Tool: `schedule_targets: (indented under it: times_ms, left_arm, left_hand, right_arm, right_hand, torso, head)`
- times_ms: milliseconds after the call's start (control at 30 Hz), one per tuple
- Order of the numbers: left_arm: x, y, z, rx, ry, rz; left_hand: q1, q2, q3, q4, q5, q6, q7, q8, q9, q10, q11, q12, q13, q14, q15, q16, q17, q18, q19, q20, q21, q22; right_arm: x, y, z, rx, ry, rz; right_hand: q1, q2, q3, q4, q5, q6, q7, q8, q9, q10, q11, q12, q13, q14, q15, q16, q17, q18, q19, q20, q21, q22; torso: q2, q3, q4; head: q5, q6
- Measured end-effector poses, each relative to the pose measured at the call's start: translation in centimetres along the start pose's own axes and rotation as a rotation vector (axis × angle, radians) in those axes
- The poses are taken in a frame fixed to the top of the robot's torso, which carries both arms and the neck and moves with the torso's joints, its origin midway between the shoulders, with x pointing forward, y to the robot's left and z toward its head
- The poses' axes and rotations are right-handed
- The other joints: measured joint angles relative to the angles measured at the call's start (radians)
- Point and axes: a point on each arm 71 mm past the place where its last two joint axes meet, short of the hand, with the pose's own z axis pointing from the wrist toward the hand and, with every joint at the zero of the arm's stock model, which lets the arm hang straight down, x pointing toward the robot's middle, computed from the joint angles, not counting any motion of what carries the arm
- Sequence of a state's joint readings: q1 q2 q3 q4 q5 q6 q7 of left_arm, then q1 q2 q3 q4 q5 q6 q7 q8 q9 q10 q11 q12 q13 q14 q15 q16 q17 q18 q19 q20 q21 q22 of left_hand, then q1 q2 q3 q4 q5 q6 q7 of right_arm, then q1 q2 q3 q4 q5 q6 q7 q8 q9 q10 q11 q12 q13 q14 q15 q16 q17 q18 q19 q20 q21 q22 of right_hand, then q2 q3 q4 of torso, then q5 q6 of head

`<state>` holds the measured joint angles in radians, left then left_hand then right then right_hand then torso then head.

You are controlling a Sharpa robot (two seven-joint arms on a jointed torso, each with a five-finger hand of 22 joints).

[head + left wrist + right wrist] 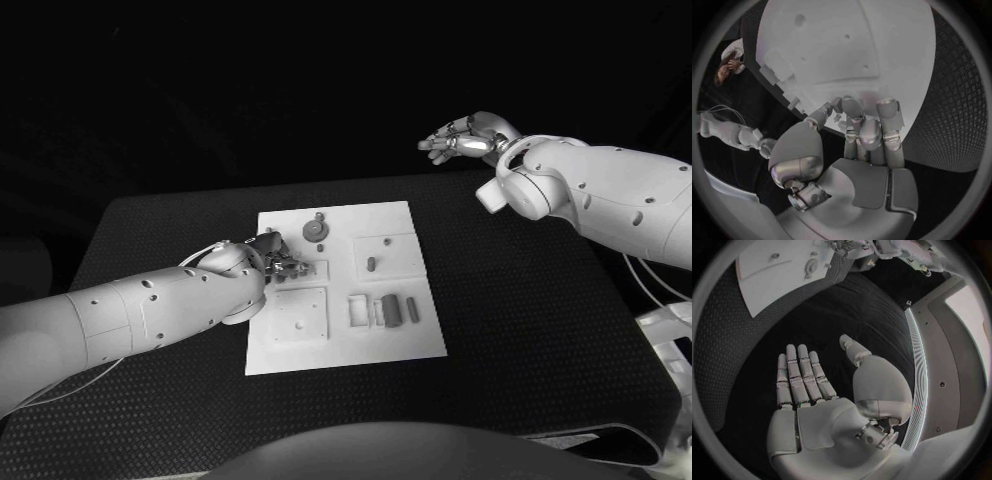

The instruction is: Assemble the parts on the task board

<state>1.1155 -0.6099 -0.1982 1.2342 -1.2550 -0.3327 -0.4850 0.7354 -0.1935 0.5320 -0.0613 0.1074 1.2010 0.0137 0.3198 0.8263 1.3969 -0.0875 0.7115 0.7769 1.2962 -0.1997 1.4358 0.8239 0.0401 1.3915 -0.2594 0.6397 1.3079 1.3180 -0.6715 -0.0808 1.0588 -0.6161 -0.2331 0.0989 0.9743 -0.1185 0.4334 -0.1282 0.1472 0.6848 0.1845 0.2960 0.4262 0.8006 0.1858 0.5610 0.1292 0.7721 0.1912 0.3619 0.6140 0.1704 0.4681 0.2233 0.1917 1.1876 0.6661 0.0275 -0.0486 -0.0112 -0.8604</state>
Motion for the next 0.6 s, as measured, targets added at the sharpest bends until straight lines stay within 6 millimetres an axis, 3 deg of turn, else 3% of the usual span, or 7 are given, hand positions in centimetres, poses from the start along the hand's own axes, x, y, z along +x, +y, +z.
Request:
schedule_targets:
  times_ms: [100,333,600]
  left_arm:
    - [-0.2,0.3,0.0,-0.007,0.003,-0.020]
    - [-1.0,0.2,-0.2,-0.015,0.019,-0.084]
    - [-3.8,-0.4,-0.5,0.001,0.017,-0.130]
  left_hand:
    - [0.005,-0.005,0.000,0.000,0.000,-0.003,0.000,-0.011,-0.019,0.000,0.000,0.000,-0.001,-0.002,0.002,-0.004,0.000,0.000,0.000,0.000,0.000,0.000]
    - [0.009,-0.009,0.000,0.000,0.006,-0.038,0.009,-0.012,-0.009,-0.032,0.004,-0.012,-0.004,-0.007,0.007,-0.016,-0.006,0.000,-0.009,-0.002,-0.012,0.000]
    - [0.018,-0.009,-0.003,-0.003,0.012,-0.078,0.018,-0.030,-0.011,-0.081,0.012,-0.026,-0.006,-0.034,0.018,-0.039,-0.015,-0.006,-0.040,-0.004,-0.040,0.000]
  right_arm:
    - [0.0,0.0,0.0,0.000,-0.001,0.000]
    - [-0.1,-0.1,0.1,0.002,-0.004,-0.001]
    - [0.0,0.0,0.2,0.003,-0.004,0.002]
  right_hand:
    - [0.000,0.000,0.000,0.000,0.000,0.000,0.000,0.000,0.000,0.000,0.000,0.000,0.000,0.000,0.000,0.000,0.000,0.000,0.000,0.000,0.000,0.000]
    - [0.000,0.000,0.000,0.000,0.000,-0.003,0.003,0.000,-0.002,0.000,0.000,0.000,-0.001,0.000,0.000,0.000,0.000,0.000,0.000,0.000,-0.004,0.002]
    - [0.000,0.000,-0.003,0.003,0.000,-0.007,0.000,0.000,-0.003,-0.004,0.004,0.000,-0.002,-0.004,0.004,-0.004,0.001,0.000,0.000,0.000,-0.004,0.003]
  torso:
    - [0.000,-0.0004,-0.0001]
    - [0.000,-0.0003,-0.0001]
    - [0.000,0.0001,-0.0012]
  head:
    - [0.000,0.001]
    - [0.002,0.006]
    - [0.004,0.015]
